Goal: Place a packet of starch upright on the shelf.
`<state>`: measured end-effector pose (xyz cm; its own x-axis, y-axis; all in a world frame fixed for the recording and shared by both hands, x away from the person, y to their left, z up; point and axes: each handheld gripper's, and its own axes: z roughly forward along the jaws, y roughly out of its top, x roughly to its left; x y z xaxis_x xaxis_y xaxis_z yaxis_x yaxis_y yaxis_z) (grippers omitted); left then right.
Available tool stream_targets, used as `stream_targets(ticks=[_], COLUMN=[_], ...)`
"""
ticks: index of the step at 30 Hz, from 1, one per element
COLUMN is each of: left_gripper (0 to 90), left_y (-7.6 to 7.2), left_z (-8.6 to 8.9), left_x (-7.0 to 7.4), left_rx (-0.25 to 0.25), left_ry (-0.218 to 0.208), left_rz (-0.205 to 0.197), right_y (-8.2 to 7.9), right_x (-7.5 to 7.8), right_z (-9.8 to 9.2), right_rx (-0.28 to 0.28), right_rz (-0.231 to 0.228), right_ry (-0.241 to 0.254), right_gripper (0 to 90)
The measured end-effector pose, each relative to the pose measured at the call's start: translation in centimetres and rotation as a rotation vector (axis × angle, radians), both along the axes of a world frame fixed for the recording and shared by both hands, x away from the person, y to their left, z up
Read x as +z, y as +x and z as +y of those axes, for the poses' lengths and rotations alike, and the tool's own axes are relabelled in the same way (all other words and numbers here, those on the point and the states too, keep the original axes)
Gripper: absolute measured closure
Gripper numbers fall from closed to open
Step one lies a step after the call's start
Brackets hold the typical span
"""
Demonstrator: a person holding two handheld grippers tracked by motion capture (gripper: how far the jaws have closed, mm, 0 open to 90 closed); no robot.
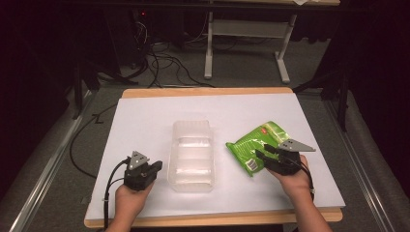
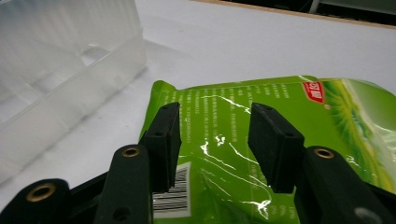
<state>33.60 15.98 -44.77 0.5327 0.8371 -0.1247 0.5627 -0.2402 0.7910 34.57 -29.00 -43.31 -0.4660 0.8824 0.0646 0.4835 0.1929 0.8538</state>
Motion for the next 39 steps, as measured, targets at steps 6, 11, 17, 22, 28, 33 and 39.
stream_targets(ticks=[6, 11, 17, 22, 28, 33, 39], left_gripper=[90.0, 90.0, 90.0, 90.0, 71.3, 55.5, 54.2], left_y=[-0.2, -0.4, -0.4, -0.3, -0.1, 0.4, 0.7], left_z=[-1.3, -2.1, -2.5, -2.5, -1.3, 1.0, 2.6], left_x=[-0.4, -0.6, -0.6, -0.6, 0.0, 0.3, 0.2], left_rx=[-0.042, -0.061, -0.062, -0.057, 0.001, 0.056, 0.094], left_ry=[0.006, 0.014, 0.017, 0.018, 0.023, 0.019, -0.025], left_rz=[0.023, 0.018, 0.017, 0.017, -0.030, -0.027, -0.002], right_y=[0.3, 0.5, 0.8, 1.0, 1.4, 2.0, 2.3], right_x=[0.1, 0.1, 0.1, 0.1, 0.1, -0.3, -1.1], right_z=[-1.0, -2.3, -3.2, -3.6, -4.7, -6.6, -8.2], right_rx=[-0.024, -0.057, -0.084, -0.096, -0.151, -0.215, -0.273], right_rz=[-0.004, -0.002, -0.002, -0.004, 0.000, 0.011, 0.047], right_ry=[0.008, 0.024, 0.032, 0.036, 0.052, 0.076, 0.087], right_gripper=[53.0, 52.9, 52.6, 51.8, 47.8, 44.8, 40.1])
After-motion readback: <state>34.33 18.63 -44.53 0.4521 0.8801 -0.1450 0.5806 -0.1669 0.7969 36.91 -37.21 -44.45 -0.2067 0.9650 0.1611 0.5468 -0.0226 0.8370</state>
